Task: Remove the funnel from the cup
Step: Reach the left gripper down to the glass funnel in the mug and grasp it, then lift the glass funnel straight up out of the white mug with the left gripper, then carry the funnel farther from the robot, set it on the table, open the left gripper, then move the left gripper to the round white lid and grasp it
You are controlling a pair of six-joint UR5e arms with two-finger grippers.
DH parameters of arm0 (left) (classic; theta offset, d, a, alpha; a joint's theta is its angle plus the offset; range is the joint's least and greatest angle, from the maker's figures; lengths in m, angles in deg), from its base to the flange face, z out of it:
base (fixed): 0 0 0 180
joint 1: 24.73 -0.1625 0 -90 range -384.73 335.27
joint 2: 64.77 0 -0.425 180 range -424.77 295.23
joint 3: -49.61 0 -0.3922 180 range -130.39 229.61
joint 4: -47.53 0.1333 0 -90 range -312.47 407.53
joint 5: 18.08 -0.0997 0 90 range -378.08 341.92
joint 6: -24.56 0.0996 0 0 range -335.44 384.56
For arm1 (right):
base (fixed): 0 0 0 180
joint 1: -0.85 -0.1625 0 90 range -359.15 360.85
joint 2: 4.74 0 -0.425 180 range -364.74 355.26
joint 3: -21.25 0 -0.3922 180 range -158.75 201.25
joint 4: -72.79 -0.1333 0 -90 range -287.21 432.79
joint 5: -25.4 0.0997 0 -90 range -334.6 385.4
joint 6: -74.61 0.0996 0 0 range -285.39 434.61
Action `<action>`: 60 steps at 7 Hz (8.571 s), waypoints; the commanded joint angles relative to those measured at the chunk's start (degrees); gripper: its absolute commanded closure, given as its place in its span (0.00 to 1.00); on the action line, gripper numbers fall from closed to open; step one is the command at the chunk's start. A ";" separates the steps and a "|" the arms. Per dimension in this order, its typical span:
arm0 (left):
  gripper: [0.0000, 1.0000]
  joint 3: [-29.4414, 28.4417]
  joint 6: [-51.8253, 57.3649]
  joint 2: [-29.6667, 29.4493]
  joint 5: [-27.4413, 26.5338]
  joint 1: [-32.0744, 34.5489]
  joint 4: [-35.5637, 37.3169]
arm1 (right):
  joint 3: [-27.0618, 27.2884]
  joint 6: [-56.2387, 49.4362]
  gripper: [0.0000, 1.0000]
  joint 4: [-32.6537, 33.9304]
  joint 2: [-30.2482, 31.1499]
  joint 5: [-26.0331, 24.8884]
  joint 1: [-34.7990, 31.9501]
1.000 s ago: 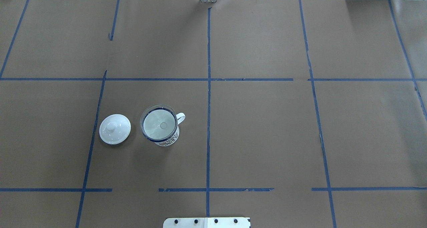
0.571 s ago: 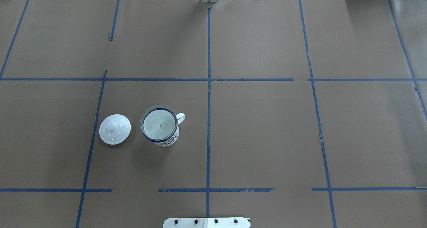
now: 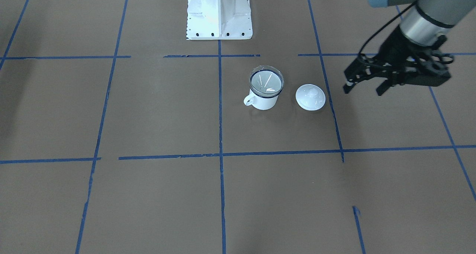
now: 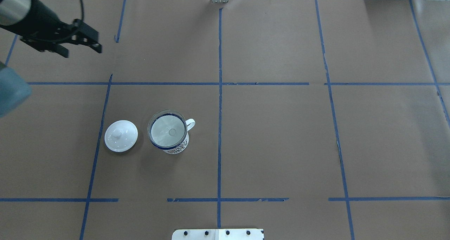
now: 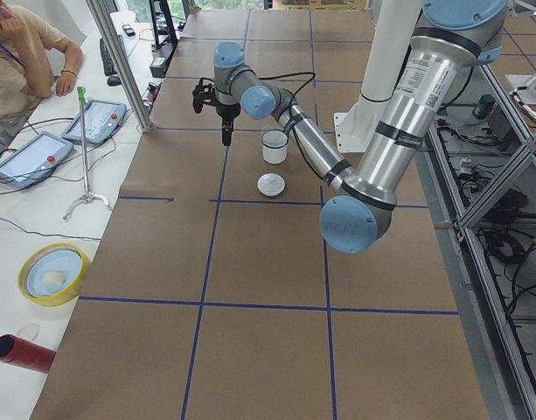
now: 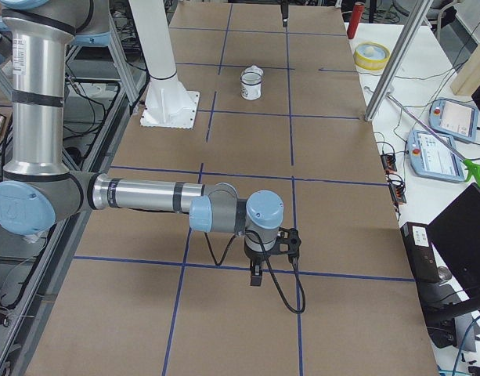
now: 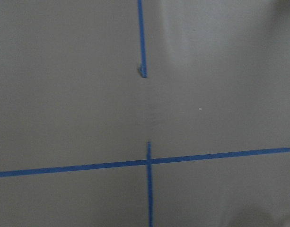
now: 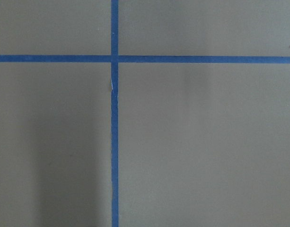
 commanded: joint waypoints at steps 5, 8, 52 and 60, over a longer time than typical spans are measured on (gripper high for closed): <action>0.00 -8.77 -25.16 -11.72 -16.68 -24.23 0.75 | 0.00 0.00 0.00 0.00 0.00 0.00 0.00; 0.00 -10.80 -25.07 -11.55 -16.96 -25.65 -0.82 | 0.00 0.00 0.00 0.00 0.00 0.00 0.00; 0.00 -4.20 -9.08 12.89 -15.65 -17.29 -14.54 | 0.00 0.00 0.00 0.00 0.00 0.00 0.00; 0.14 -7.11 -9.08 11.92 -15.91 -20.56 -14.54 | 0.00 0.00 0.00 0.00 0.00 0.00 0.00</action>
